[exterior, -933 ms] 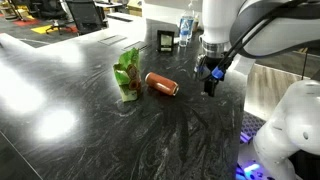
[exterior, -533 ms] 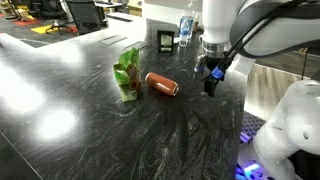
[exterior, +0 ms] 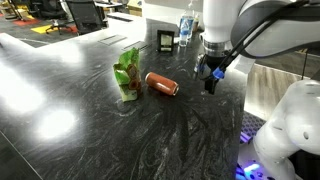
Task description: Move the green packet to the right
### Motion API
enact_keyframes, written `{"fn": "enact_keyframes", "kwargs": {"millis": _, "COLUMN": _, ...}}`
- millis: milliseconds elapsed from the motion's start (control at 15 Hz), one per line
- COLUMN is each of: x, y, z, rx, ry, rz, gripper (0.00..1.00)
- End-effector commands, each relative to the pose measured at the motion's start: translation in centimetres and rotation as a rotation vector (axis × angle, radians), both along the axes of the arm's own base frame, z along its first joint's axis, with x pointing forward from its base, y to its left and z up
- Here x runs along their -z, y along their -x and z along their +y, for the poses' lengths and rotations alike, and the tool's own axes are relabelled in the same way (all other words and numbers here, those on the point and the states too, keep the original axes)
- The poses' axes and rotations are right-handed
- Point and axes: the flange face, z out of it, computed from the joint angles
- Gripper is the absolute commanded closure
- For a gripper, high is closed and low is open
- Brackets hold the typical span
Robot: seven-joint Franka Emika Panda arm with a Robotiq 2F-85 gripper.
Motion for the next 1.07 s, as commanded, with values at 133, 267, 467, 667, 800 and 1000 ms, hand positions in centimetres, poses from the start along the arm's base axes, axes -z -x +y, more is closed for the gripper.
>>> {"fn": "enact_keyframes", "kwargs": {"millis": 133, "x": -1.3, "y": -1.6, "z": -2.3, "rx": -0.087, "ry": 0.046, "rz": -0.129, "gripper": 0.0}}
{"fn": "enact_keyframes", "kwargs": {"millis": 267, "x": -1.7, "y": -2.8, "z": -3.1, "rx": -0.107, "ry": 0.003, "rz": -0.214, "gripper": 0.0}}
{"fn": "enact_keyframes", "kwargs": {"millis": 467, "x": -2.1, "y": -4.5, "z": -4.5, "rx": -0.131, "ry": -0.096, "rz": -0.321, "gripper": 0.0}}
{"fn": "enact_keyframes", "kwargs": {"millis": 667, "x": -3.4, "y": -6.2, "z": -4.3, "rx": -0.246, "ry": -0.167, "rz": -0.41, "gripper": 0.0}}
{"fn": "enact_keyframes", "kwargs": {"millis": 800, "x": -4.0, "y": -7.0, "z": -3.3, "rx": -0.367, "ry": -0.192, "rz": -0.417, "gripper": 0.0}}
{"fn": "enact_keyframes", "kwargs": {"millis": 1000, "x": -5.6, "y": -7.5, "z": -1.2, "rx": -0.535, "ry": -0.179, "rz": -0.37, "gripper": 0.0}}
